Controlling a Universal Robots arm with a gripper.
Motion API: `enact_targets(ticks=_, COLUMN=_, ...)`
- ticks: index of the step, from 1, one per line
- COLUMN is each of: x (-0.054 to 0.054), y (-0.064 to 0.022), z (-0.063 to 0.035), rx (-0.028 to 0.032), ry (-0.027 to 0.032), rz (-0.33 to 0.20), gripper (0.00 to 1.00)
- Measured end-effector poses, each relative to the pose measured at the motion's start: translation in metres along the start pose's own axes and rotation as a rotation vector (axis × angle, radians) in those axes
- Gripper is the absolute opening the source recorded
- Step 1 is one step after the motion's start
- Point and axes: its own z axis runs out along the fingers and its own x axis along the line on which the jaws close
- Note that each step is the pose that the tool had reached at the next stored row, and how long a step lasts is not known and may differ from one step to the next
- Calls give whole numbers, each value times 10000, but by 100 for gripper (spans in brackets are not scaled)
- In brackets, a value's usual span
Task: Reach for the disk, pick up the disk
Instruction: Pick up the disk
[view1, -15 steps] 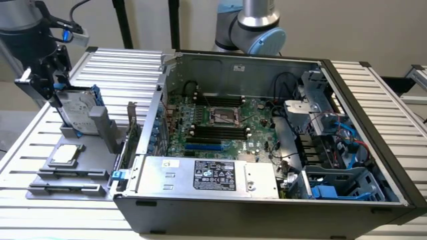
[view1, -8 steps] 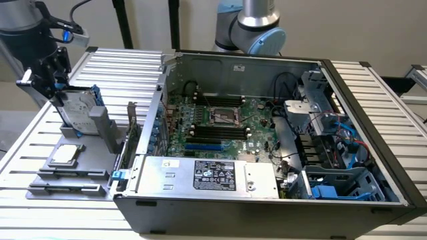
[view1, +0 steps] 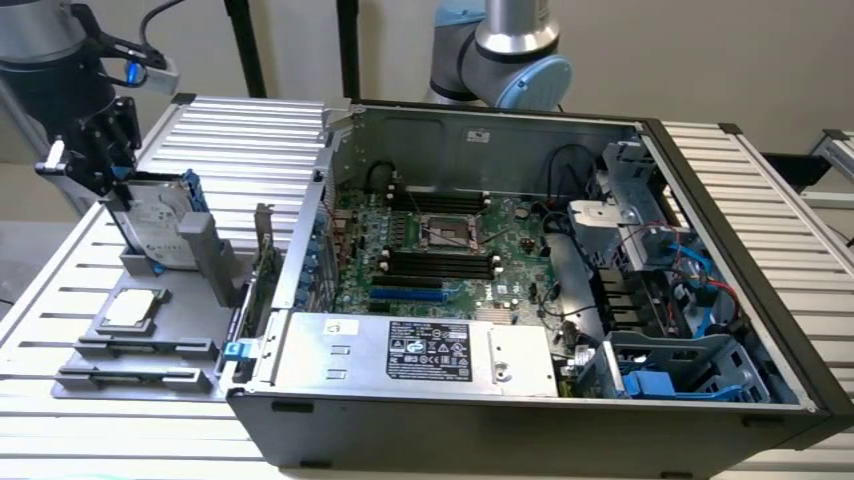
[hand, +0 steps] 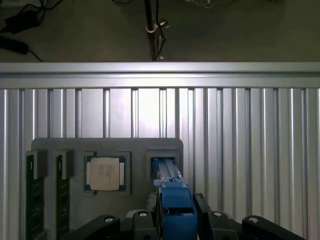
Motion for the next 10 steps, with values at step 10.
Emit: enact_targets(ticks=10, x=0, y=-3, z=4, rx=2, ry=-1, rz=0, gripper=42)
